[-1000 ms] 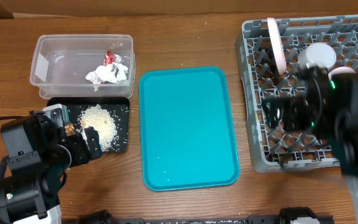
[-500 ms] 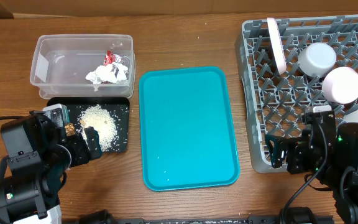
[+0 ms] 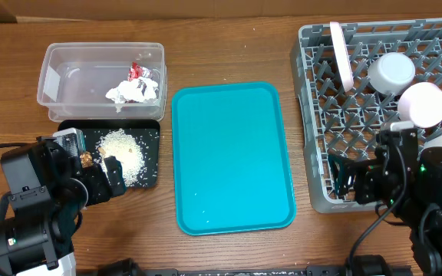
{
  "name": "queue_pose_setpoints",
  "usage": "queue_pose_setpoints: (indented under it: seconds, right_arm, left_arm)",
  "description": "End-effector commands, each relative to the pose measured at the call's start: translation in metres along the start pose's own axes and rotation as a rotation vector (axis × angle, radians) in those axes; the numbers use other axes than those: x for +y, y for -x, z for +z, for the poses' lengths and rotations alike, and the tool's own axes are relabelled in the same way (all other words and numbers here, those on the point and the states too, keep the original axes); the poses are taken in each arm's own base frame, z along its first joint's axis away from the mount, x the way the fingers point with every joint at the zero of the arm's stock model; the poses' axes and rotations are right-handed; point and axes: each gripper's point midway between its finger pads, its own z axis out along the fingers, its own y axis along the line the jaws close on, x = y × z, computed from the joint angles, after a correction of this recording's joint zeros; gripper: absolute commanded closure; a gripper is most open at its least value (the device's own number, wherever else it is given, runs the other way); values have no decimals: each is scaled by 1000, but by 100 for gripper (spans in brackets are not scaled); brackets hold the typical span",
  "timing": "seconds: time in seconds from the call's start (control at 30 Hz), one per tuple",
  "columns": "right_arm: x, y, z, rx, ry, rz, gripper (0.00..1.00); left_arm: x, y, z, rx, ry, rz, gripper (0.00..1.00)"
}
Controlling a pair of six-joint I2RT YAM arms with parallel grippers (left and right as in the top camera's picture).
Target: Sort waste into correct bins and load items into the dishwasher
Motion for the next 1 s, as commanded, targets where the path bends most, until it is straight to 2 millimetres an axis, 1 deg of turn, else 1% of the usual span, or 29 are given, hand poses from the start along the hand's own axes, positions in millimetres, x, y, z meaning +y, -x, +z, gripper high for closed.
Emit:
queue_pose_setpoints:
  seconds: [0.0, 0.13, 0.27, 0.3, 0.37, 0.4, 0.67, 0.83, 0.97]
  right_arm:
    - [-7, 4, 11, -65, -22, -18, 0]
    - [-10, 6, 23, -176, -17, -43, 0]
    - [-12, 1, 30, -277, -13, -67, 0]
    - [-13, -2, 32, -300, -16, -71, 0]
    - [-14, -16, 35, -376, -12, -89, 0]
    - [-15, -20, 37, -396, -11, -93, 0]
    - [-18, -42, 48, -546, 0, -128, 0]
    - [-20, -44, 49, -648, -3, -150, 0]
    - [-26, -43, 50, -710, -24, -155, 0]
  left_arm:
    - [-1, 1, -1, -8, -10, -12, 0]
    - [-1, 1, -1, -8, -10, -12, 0]
    - [-1, 1, -1, -8, -10, -12, 0]
    - [-1, 1, -1, -8, -10, -12, 0]
    - [-1, 1, -1, -8, -10, -12, 0]
    - [-1, 1, -1, -8, -10, -12, 0]
    - [-1, 1, -1, -8, -10, -12, 0]
    - [-1, 1, -1, -8, -10, -12, 0]
    - [-1, 1, -1, -8, -10, -12, 0]
